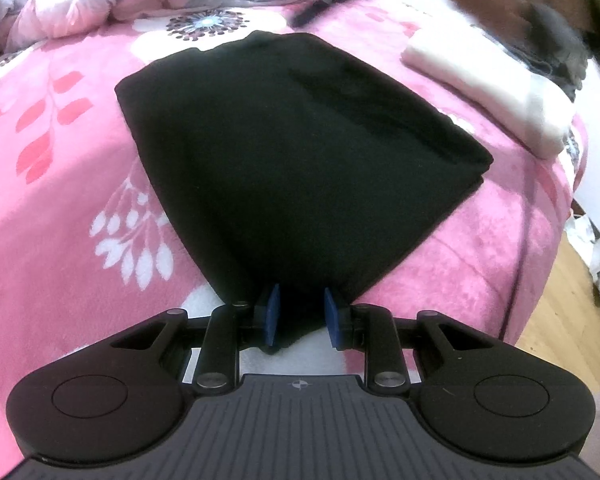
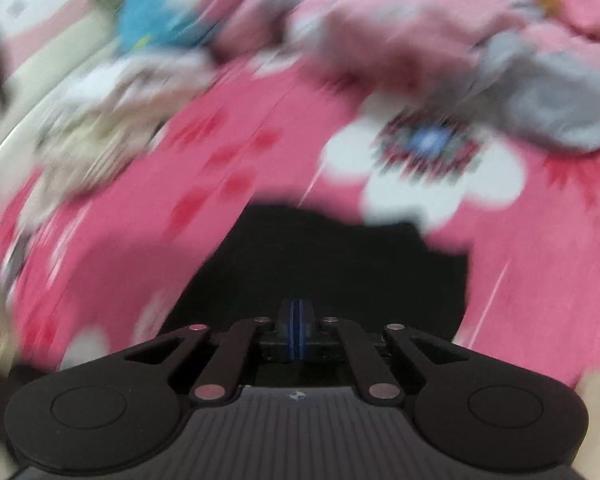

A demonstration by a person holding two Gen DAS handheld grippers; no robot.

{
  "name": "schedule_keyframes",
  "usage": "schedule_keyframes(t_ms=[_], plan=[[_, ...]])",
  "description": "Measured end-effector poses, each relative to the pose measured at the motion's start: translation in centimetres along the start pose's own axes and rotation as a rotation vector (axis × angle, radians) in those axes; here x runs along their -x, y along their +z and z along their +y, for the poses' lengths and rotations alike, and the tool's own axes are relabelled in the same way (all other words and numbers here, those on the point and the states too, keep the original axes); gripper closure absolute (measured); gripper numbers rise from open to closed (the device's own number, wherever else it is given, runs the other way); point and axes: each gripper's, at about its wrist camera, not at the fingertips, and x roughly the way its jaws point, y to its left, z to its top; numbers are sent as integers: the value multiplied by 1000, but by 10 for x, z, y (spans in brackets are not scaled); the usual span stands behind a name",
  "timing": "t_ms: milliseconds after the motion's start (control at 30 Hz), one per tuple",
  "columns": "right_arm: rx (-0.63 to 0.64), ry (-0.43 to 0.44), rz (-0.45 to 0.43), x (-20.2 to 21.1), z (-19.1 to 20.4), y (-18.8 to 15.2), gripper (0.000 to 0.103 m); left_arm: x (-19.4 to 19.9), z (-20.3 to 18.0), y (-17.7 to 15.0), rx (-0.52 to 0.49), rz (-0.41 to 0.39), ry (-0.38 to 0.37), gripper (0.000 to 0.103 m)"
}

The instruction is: Fold clothes

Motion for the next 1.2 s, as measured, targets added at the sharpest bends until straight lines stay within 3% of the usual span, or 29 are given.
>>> schedule_keyframes(t_ms=[100,133,233,300,333,433,533,600,700,733,867,1033,1133,1200], plan=[[2,-76,114,-6,-4,-46,103,0,2,1,-13,7,-12,78],[-45,-129,116,-3,-15,-60,103,0,2,1,-17,8,-16,78],[-244,-245,53,24,-42,-81,101,0,2,1,-34,9,-21,78],[-301,-327,1,44,-45,-86,101,0,1,1,-35,6,-18,78],[-318,-326,-24,52,-41,-87,101,-1,1,1,-35,5,-17,77],[-268,-214,-49,53,-13,-90,101,-1,-1,3,-36,10,-9,77],[-132,-135,26,33,20,-96,101,-1,-1,5,-33,19,-10,77],[-73,-214,113,21,26,-114,101,-1,0,6,-32,22,-13,77],[-149,-367,168,28,14,-135,101,0,0,6,-33,18,-16,77],[-182,-383,164,36,12,-136,101,1,-1,6,-37,16,-15,77],[-144,-352,66,52,27,-109,101,11,-4,9,-58,11,5,77],[-53,-273,-30,16,40,-67,101,29,-10,20,-80,-25,48,74],[-80,-248,-24,3,41,-72,101,26,-15,28,-77,-40,39,71],[-111,-267,38,-1,43,-96,101,14,-17,30,-51,-8,11,69]])
